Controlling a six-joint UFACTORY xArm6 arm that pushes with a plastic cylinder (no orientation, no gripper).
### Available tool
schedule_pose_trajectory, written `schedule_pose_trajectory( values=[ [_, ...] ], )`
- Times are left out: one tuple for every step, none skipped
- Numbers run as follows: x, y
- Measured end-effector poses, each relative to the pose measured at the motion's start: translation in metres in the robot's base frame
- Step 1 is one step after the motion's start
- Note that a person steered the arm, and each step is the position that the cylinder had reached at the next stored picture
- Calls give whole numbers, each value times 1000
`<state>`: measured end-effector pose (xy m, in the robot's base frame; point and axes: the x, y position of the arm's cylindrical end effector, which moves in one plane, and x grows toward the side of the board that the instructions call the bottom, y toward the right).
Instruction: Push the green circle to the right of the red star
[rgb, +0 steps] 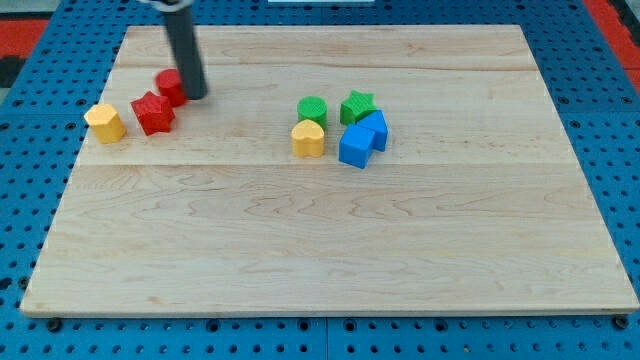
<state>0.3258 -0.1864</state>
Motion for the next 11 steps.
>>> schedule_pose_trajectory(
  values=[
    [-29, 6],
    [-61, 138],
    [-26, 279],
    [39, 301],
    [59, 216],
    [59, 126],
    [57, 69],
    [63, 116],
    [40, 164],
    [13, 128],
    [14, 65]
  ],
)
